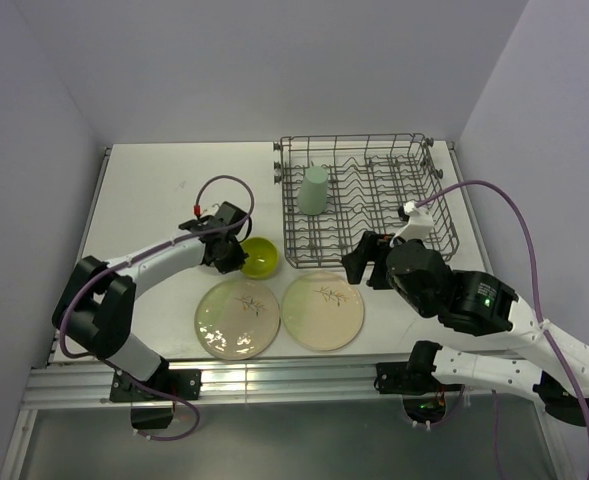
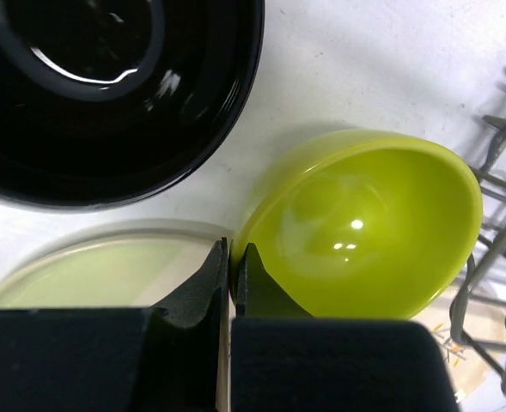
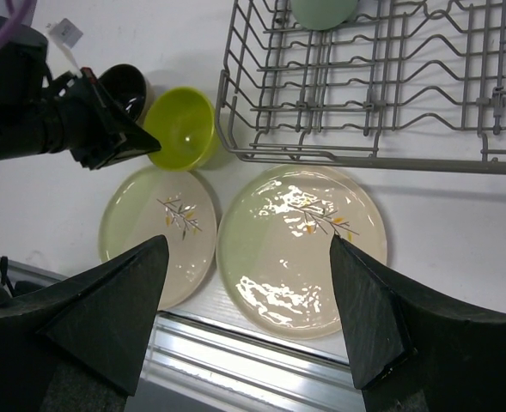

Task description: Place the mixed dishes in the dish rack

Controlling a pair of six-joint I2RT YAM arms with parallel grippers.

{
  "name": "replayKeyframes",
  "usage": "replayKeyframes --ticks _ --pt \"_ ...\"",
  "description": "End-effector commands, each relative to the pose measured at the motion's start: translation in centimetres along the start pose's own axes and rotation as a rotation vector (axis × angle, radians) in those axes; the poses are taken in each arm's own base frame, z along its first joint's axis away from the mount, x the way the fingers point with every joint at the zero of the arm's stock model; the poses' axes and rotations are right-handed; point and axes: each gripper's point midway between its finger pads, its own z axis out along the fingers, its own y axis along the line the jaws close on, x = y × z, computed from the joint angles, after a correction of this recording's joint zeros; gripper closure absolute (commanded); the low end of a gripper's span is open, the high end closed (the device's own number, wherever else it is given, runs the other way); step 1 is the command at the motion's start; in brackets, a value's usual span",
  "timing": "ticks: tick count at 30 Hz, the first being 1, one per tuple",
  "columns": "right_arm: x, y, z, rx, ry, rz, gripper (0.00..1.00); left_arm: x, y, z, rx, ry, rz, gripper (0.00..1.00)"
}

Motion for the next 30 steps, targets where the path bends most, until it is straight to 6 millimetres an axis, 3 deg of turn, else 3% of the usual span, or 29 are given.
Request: replayKeyframes --ticks 1,7,14,17,18,20,24,30 --pt "-0.2 0.0 0.1 0.008 -0.009 0.006 0.17 -2.1 -0.4 -3.2 0.048 -0.081 0.003 1.00" --pt "-0.2 0.8 0.4 -0.007 0.004 -0.003 0.16 -2.7 -1.2 -8.5 0.158 -0.123 0.038 1.00" --pt "-0.7 3.0 0.5 -0.082 0.035 -0.027 0.07 -1.8 -6.6 -17.1 0.519 -0.099 0.148 1.00" --pt "-0.6 4.6 0.4 -0.195 0.091 -0.027 0.02 -0.6 -8.9 -20.2 0.697 -0.056 0.188 1.00" --pt "-0.4 6.1 0.0 -0.288 0.125 -0.012 0.01 -0.3 -9.6 -20.9 0.747 -0.047 0.208 1.00" --pt "-1.0 5.9 0.2 -0.339 0.129 0.011 0.01 0.5 -10.9 -22.6 0.870 -0.022 0.236 1.00" --pt "-1.9 7.0 -0.2 -0.503 0.140 0.037 0.00 1.4 -12.3 -24.5 1.023 0.009 0.260 1.00" --pt "-1.6 9.0 -1.3 -0.672 0.175 0.037 0.00 2.1 -13.4 -25.1 1.093 0.057 0.259 1.00"
